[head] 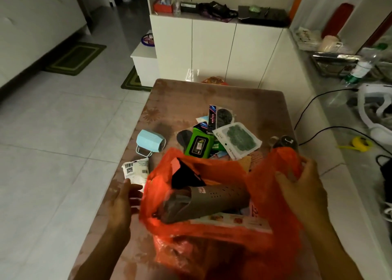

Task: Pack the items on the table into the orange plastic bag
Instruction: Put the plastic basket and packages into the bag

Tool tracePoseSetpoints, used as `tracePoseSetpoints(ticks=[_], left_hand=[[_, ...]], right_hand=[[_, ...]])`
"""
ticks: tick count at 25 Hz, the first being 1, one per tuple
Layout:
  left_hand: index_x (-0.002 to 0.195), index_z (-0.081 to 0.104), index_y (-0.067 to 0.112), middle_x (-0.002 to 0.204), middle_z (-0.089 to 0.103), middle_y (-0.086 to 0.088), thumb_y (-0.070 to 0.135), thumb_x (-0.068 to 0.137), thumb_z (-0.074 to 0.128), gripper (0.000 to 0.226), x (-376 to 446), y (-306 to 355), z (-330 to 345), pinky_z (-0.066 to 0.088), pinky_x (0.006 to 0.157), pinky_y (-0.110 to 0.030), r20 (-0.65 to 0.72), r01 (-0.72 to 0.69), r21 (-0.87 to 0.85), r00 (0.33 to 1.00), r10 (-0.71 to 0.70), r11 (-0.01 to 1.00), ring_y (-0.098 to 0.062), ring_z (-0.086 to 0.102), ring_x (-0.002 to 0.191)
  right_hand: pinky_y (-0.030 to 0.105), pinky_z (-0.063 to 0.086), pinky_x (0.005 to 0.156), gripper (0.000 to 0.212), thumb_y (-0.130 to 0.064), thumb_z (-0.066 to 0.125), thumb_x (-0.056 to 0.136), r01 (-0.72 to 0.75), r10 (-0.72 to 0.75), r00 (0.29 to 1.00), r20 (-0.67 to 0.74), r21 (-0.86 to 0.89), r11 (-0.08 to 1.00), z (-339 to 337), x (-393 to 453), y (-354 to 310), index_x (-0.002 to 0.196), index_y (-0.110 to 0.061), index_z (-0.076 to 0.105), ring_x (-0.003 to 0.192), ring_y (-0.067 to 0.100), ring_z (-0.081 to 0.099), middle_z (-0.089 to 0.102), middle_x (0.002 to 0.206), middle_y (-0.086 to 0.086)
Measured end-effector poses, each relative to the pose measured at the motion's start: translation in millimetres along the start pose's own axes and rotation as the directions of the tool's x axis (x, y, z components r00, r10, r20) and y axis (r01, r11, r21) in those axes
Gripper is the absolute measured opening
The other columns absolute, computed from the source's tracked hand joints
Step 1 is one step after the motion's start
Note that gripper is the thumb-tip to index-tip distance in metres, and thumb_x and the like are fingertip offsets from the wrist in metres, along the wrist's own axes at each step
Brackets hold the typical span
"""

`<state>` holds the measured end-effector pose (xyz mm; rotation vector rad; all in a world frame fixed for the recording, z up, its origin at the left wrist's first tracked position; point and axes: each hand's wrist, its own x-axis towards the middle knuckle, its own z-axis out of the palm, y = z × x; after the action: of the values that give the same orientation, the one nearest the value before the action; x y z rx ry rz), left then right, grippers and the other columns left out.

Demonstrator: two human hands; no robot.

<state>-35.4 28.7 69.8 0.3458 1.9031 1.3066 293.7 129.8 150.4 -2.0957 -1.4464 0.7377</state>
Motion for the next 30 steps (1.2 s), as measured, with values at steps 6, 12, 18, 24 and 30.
tracePoseSetpoints(ticks=[6, 12, 18, 24, 30], left_hand=[[0.11, 0.059, -0.004, 0.105, 0.063, -0.017, 0.002, 0.085, 0.065, 0.027, 99.9, -25.5, -1.5, 0.04, 0.066, -0.03, -0.076, 0.092, 0.276, 0.994, -0.074, 0.957, -0.024, 0.054, 0.075], [0.084, 0.063, 0.003, 0.094, 0.066, -0.02, 0.006, 0.08, 0.074, 0.012, 153.2, -55.4, 10.4, 0.045, 0.033, -0.019, -0.005, 0.237, 0.221, 0.97, -0.242, 0.946, -0.009, 0.061, 0.036], [0.099, 0.062, -0.002, 0.106, 0.065, -0.024, 0.003, 0.083, 0.07, 0.018, 154.6, -44.4, 10.1, 0.053, 0.048, -0.02, -0.026, 0.205, 0.238, 0.978, -0.205, 0.949, -0.007, 0.063, 0.045], [0.117, 0.059, 0.001, 0.122, 0.058, -0.033, 0.013, 0.095, 0.054, 0.026, 116.0, 1.6, -26.2, 0.061, 0.059, -0.033, 0.175, 0.041, -0.046, 0.984, -0.032, 0.998, -0.023, 0.072, 0.075], [0.108, 0.068, 0.007, 0.102, 0.073, -0.021, 0.038, 0.065, 0.081, 0.055, -10.1, 99.9, 13.7, 0.06, 0.071, -0.047, 0.652, -0.15, -0.064, 0.742, 0.155, 0.987, -0.037, 0.071, 0.089]], right_hand=[[0.05, 0.025, 0.112, 0.045, -0.015, 0.055, 0.085, 0.541, -0.617, 0.755, -0.222, -0.321, 0.778, 36.1, -22.2, -3.2, 0.129, -0.007, 0.054, 0.134, 0.038, 0.038, 0.049, 0.139, 0.019], [0.039, 0.025, 0.115, 0.037, -0.03, 0.055, 0.092, 0.501, -0.351, 0.846, 0.402, -0.372, 0.781, 62.4, -28.8, 31.1, 0.128, -0.028, 0.058, 0.139, 0.015, 0.03, 0.049, 0.143, -0.004], [0.029, -0.015, 0.107, 0.076, -0.055, 0.04, 0.095, 0.052, 0.074, 0.966, 0.247, -0.468, 0.882, 46.1, -23.6, 24.6, 0.154, -0.031, -0.002, 0.149, 0.025, -0.005, -0.007, 0.163, 0.002], [0.052, 0.034, 0.104, 0.068, -0.038, 0.057, 0.092, 0.046, -0.03, 0.999, 0.042, -0.473, 0.88, 9.5, -17.0, 14.8, 0.151, -0.023, 0.026, 0.131, 0.037, 0.038, 0.04, 0.146, 0.016], [0.052, 0.024, 0.115, 0.072, -0.031, 0.057, 0.093, 0.054, -0.064, 0.996, -0.061, -0.148, 0.987, -11.4, -7.5, 13.2, 0.153, -0.022, 0.019, 0.141, 0.035, 0.03, 0.03, 0.156, 0.013]])
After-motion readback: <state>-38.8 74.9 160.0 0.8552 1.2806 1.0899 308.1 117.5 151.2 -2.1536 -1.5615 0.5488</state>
